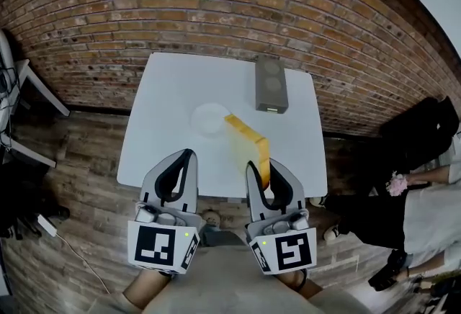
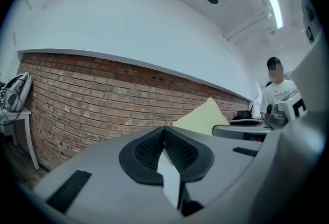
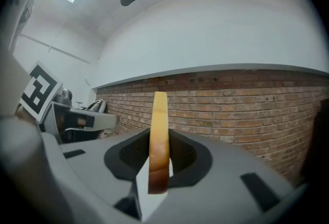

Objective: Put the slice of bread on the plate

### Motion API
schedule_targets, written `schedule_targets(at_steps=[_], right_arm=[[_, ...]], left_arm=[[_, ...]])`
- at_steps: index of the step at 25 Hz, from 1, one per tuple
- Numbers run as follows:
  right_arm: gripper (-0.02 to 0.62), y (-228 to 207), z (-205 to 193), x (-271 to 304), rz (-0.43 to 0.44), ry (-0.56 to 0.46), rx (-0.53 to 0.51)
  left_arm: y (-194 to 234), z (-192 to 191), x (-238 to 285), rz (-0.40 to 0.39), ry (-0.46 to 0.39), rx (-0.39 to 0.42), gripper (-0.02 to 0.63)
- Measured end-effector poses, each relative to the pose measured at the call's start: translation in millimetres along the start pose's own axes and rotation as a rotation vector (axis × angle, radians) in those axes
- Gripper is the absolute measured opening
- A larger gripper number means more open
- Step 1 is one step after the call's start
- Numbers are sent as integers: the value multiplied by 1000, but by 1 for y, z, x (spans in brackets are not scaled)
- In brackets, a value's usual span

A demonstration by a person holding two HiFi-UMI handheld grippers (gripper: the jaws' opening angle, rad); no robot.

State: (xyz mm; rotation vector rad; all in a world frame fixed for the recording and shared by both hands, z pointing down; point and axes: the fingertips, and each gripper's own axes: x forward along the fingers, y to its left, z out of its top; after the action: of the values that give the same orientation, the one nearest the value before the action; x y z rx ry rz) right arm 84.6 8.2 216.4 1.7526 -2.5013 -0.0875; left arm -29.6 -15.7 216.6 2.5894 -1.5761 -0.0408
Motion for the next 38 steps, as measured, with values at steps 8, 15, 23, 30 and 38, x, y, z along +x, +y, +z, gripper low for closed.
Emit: schedule_targets(at_steps=[8, 15, 23, 30, 38], right_arm=[[94, -18, -16, 41, 39, 31, 28], [94, -22, -24, 53, 41, 39, 38], [94, -29, -20, 67, 10, 56, 48], [94, -31, -23, 78, -14, 75, 61], [94, -22, -34, 93, -5, 94, 76]], left_arm=[[22, -7, 40, 47, 34, 0, 9], [26, -13, 54, 42, 48, 7, 9], [31, -5, 74, 2, 67, 20, 9], [36, -8, 89, -39, 100, 25, 9], [44, -23, 102, -81, 139, 13, 9]])
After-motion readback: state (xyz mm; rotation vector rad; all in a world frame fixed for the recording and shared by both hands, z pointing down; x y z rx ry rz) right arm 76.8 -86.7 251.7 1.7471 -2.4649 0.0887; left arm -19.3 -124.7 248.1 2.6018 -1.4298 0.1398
